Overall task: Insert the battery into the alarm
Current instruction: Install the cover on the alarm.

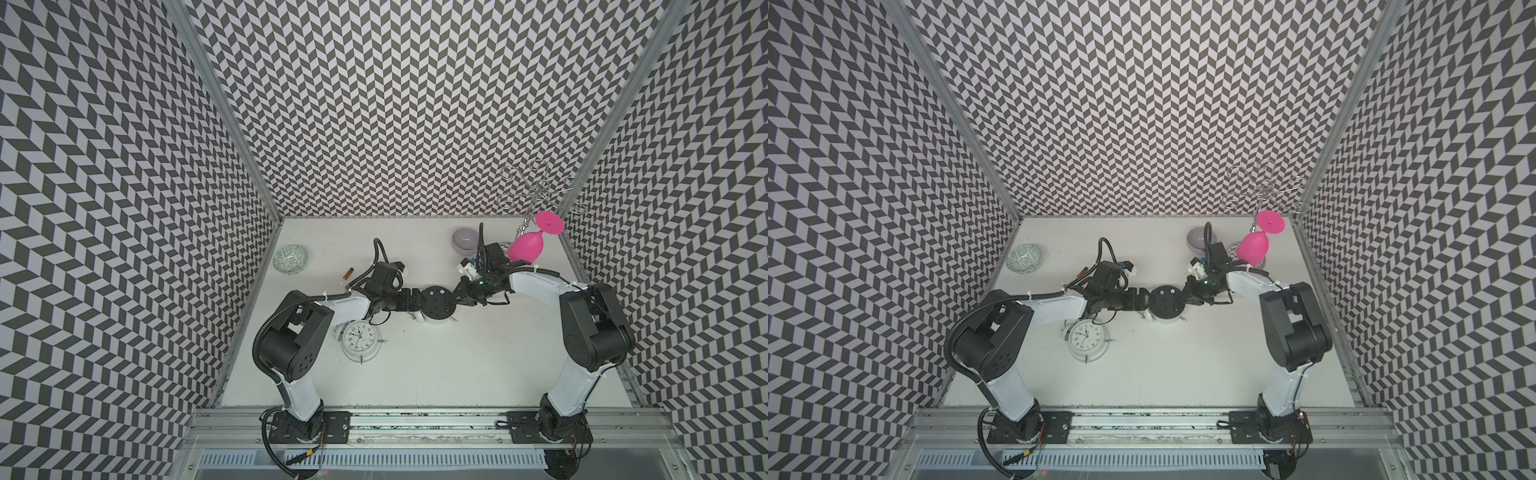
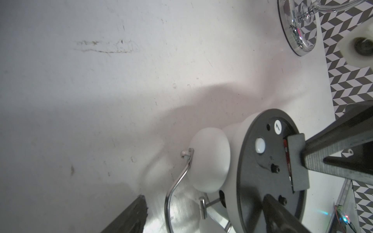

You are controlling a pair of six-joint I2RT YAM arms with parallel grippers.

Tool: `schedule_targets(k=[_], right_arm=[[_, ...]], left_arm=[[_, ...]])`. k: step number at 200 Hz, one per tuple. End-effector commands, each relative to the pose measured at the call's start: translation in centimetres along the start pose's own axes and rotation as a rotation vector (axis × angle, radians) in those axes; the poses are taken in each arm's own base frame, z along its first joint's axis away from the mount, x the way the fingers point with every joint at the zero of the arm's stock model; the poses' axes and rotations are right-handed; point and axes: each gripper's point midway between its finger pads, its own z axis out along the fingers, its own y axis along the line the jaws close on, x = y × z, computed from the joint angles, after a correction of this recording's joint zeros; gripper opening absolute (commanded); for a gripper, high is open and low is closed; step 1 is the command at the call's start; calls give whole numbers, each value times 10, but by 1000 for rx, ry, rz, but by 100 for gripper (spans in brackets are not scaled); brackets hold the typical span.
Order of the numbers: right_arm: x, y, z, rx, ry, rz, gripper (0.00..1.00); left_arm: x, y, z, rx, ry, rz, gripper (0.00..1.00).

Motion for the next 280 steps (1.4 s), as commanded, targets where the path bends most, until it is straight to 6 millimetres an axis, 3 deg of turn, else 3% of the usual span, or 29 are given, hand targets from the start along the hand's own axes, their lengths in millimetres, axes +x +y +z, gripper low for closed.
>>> schedule_targets(k=[1, 118, 179, 280], right_arm=[[4, -17, 10, 76, 23, 44, 11], [3, -20, 17, 212, 48, 69, 13], [-3, -10, 15, 235, 26, 46, 27], [-16, 5, -6, 258, -40, 7, 40]], left_arm=[[0, 2, 1, -24, 6, -1, 89], [0, -8, -3, 2, -7, 13, 89], [1, -8, -4, 6, -9, 13, 89], [0, -9, -4, 8, -10, 12, 89]])
